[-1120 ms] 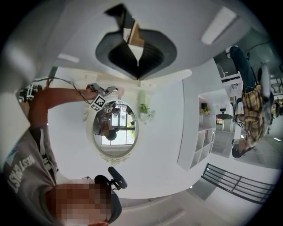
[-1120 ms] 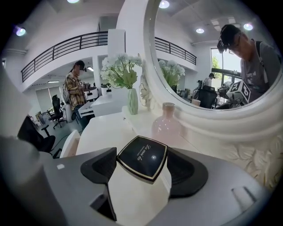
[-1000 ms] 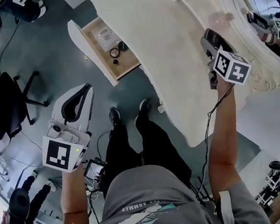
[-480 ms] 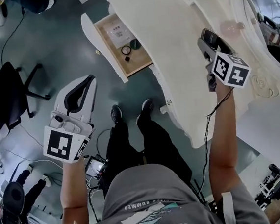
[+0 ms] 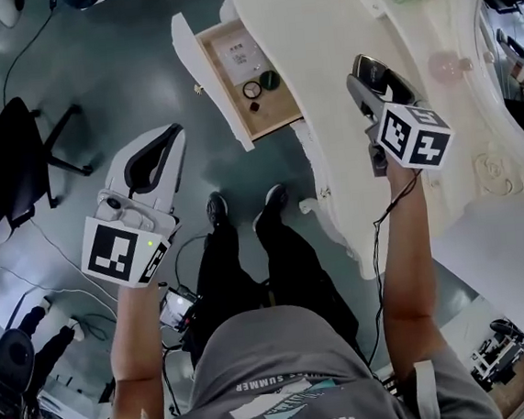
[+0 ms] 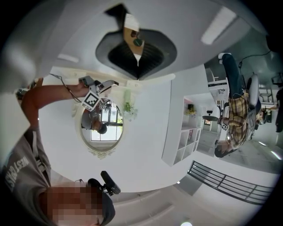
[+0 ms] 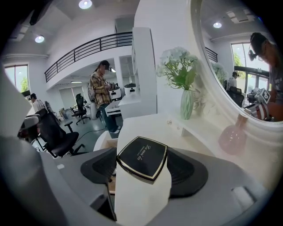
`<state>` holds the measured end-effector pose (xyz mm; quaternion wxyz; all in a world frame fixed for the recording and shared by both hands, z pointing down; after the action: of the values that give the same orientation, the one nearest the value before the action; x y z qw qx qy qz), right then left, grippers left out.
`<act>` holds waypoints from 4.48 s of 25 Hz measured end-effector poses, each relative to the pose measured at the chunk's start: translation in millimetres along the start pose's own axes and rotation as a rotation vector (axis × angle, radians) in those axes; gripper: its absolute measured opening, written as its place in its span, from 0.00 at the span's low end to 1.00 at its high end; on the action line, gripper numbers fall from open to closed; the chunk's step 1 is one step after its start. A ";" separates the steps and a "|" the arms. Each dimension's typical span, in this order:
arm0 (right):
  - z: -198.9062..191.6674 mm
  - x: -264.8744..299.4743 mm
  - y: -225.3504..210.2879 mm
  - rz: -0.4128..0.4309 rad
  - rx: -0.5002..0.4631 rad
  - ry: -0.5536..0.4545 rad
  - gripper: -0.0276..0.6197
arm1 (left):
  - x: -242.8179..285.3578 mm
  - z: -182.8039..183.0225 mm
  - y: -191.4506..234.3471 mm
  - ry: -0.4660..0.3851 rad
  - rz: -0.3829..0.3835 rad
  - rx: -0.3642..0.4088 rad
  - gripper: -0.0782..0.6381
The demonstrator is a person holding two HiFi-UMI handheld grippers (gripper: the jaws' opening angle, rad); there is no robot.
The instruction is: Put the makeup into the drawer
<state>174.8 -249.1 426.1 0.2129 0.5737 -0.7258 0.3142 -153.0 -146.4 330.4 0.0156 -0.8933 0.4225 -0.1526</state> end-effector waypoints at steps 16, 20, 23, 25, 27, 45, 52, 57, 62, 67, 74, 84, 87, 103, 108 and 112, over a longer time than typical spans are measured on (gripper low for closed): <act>-42.8 35.8 93.9 0.124 -0.044 0.089 0.60 | 1.1 -43.7 25.5 0.008 0.019 -0.048 0.11; -57.9 43.1 109.4 0.143 -0.041 0.110 0.60 | 2.8 -54.8 29.6 0.010 0.020 -0.060 0.11; -68.2 48.6 118.3 0.152 -0.041 0.126 0.60 | 4.3 -62.3 33.3 0.011 0.019 -0.066 0.11; -74.9 52.0 122.7 0.156 -0.040 0.137 0.60 | 5.1 -67.7 35.5 0.012 0.018 -0.070 0.11; -81.8 55.3 126.6 0.159 -0.042 0.150 0.60 | 6.1 -72.9 37.2 0.014 0.018 -0.074 0.11; -147.2 94.9 134.4 0.129 -0.060 0.284 0.60 | 11.4 -119.1 48.7 0.040 -0.002 -0.109 0.11; -174.1 109.0 137.6 0.104 -0.076 0.348 0.60 | 8.5 -132.3 53.3 0.047 -0.004 -0.123 0.11; -183.4 120.4 134.3 0.066 -0.097 0.395 0.60 | 7.6 -139.4 56.1 0.049 -0.006 -0.130 0.11; -192.6 130.7 129.6 0.011 -0.104 0.427 0.60 | 2.9 -146.0 57.0 0.053 -0.006 -0.135 0.11; -189.8 136.7 126.2 -0.067 -0.071 0.400 0.60 | -1.5 -152.5 56.8 0.061 -0.003 -0.140 0.11; -186.5 142.4 124.2 -0.191 -0.054 0.289 0.60 | -7.4 -157.5 57.1 0.060 0.002 -0.150 0.11; -188.4 148.8 120.6 -0.276 -0.225 0.297 0.59 | -14.7 -165.5 53.6 0.063 0.006 -0.161 0.11; -194.6 156.7 117.6 -0.274 -0.227 0.340 0.59 | -16.4 -166.8 53.4 0.062 0.006 -0.163 0.11; -209.1 164.2 112.1 -0.255 -0.224 0.438 0.55 | -22.3 -161.0 56.3 0.056 0.008 -0.155 0.11; -202.8 141.3 111.7 -0.243 -0.163 0.405 0.53 | -24.0 -143.7 55.1 0.043 0.006 -0.133 0.11; -183.9 115.5 115.0 -0.214 -0.114 0.339 0.45 | -27.9 -121.8 57.3 0.025 0.005 -0.110 0.11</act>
<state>25.2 -184.4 610.0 0.3963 0.5735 -0.6311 0.3402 -247.5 -149.7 430.3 -0.0385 -0.8898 0.4326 -0.1401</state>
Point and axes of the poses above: the fingertips, and each gripper's own axes: x forward along the fingers, y to its left, z out of its top, the point moved 3 cm from there along -x, backward along the fingers, and after that the axes turned 13 degrees about x, right-handed, at the moved point
